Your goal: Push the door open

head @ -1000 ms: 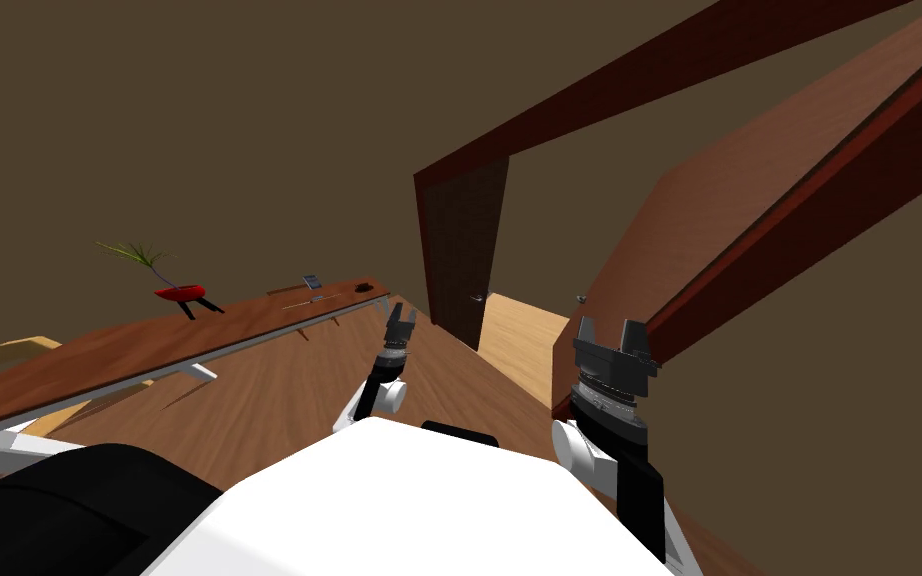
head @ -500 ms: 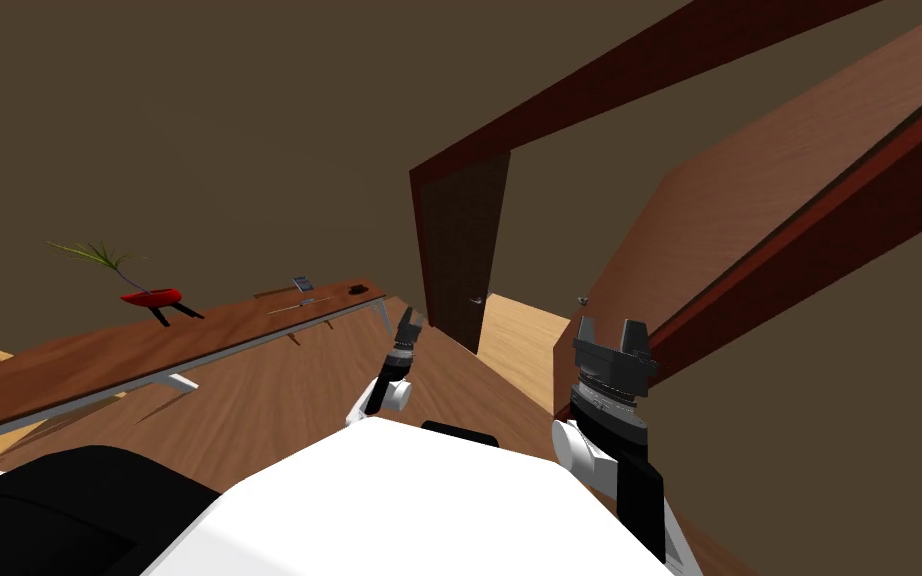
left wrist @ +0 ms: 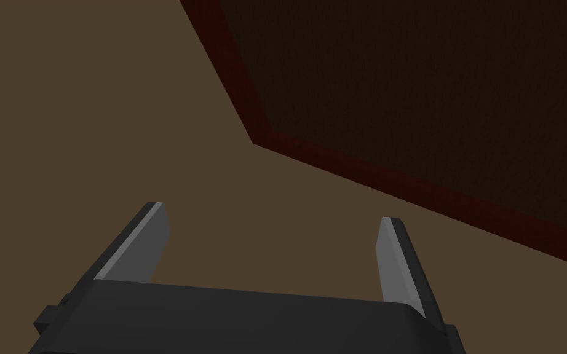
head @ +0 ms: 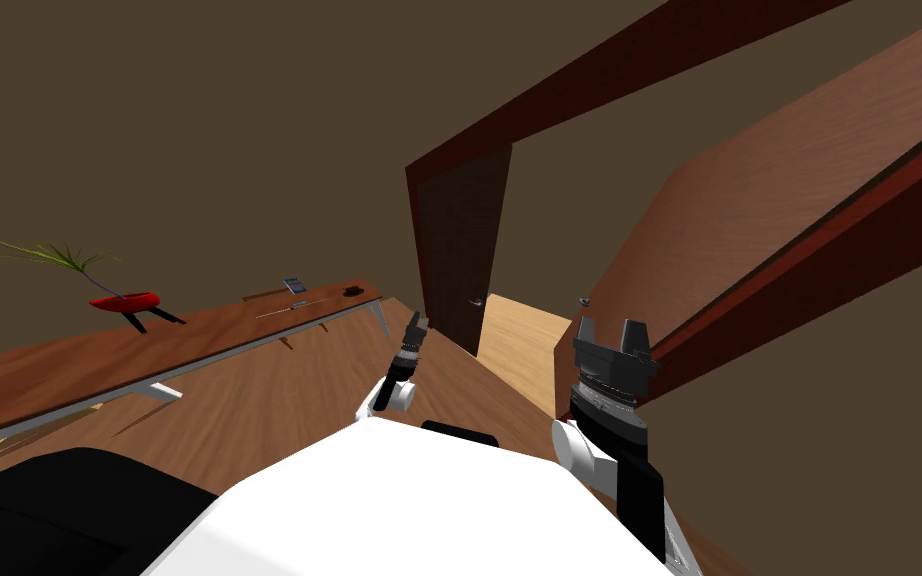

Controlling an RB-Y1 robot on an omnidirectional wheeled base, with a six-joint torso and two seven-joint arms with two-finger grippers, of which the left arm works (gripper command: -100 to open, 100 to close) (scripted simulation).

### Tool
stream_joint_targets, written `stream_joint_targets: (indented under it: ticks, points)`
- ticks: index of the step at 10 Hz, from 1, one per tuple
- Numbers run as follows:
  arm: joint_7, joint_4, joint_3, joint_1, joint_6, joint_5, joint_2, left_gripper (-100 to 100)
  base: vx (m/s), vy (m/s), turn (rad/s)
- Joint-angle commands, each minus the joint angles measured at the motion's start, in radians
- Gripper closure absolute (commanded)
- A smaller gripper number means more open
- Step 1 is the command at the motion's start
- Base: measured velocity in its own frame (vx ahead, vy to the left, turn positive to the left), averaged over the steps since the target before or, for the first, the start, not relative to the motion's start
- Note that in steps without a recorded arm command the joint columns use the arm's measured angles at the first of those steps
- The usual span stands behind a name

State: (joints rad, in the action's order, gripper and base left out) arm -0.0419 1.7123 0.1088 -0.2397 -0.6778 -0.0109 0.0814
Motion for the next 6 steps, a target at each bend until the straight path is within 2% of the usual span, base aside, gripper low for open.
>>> stream_joint_targets:
  ticks: [1, 3, 4, 6]
  points:
    - [-0.003, -0.049, 0.008, 0.017, -0.006, 0.006, 0.001, -100, 0.077, -0.002, -0.032]
    - [-0.008, -0.111, 0.019, 0.041, -0.013, 0.013, 0.002, -100, 0.093, 0.025, -0.033]
    - [-0.008, -0.113, 0.019, 0.041, -0.013, 0.013, 0.002, -100, 0.07, 0.014, -0.009]
    - [-0.013, -0.179, 0.03, 0.065, -0.02, 0.02, 0.002, -100, 0.065, 0.004, -0.023]
